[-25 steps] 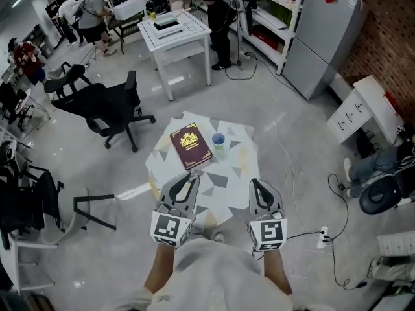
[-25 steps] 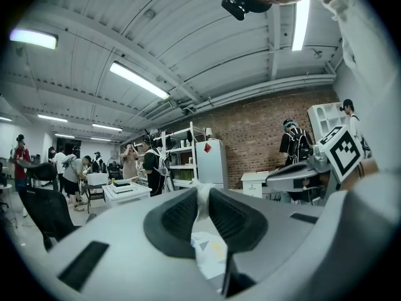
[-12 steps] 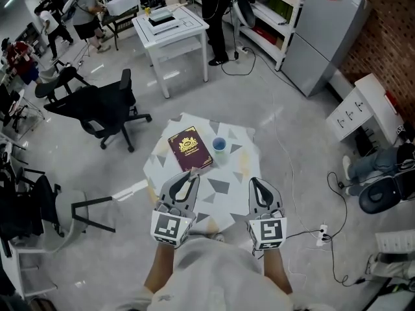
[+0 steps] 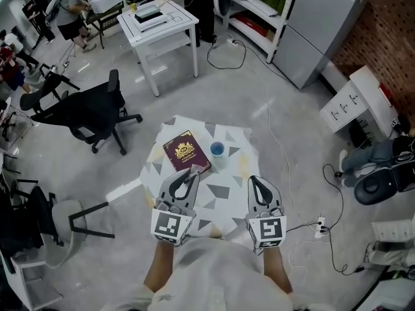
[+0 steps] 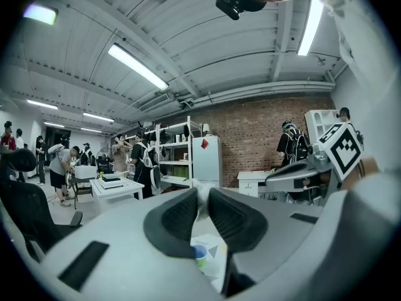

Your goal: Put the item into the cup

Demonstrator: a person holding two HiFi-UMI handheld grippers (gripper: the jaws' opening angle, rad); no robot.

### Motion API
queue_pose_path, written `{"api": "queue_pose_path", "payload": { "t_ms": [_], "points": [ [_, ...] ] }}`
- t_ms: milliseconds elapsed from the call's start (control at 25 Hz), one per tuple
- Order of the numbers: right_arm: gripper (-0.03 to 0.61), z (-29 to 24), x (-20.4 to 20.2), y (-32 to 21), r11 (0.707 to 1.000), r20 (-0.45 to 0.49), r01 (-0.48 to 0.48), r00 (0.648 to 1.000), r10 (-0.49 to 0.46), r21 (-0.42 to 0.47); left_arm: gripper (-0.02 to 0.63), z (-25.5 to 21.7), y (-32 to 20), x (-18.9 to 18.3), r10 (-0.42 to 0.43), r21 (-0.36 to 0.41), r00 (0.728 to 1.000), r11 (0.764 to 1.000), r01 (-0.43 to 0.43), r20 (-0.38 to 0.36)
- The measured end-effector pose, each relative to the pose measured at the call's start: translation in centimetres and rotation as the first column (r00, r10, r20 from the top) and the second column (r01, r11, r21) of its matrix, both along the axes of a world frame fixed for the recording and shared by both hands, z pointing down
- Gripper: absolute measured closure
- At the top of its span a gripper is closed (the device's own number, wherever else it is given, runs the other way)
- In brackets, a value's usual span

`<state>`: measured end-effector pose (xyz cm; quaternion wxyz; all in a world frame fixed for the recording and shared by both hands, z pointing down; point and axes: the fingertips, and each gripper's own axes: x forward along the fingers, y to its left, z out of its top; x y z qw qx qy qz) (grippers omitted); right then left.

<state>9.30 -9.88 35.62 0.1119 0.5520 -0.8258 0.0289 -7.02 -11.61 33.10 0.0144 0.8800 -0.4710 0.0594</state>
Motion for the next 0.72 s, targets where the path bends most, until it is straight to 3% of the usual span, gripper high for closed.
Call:
{"api": "queue_pose_path", "payload": {
  "t_ms": [560, 720],
  "points": [
    [0.571, 2.4, -3.4, -4.2, 0.998, -0.077, -0.021, 0.997, 0.016, -0.057, 0.549, 2.7, -5.0, -1.6, 0.083, -0.018, 0.995, 0.996, -0.084, -0.05],
    [0.571, 3.0, -4.6, -5.2, 0.997, -0.083, -0.016, 0.997, 0.009, -0.081, 0.549, 4.5, -5.9, -1.9, 0.097, -0.066, 0.994, 0.993, -0.101, -0.055]
  ]
}}
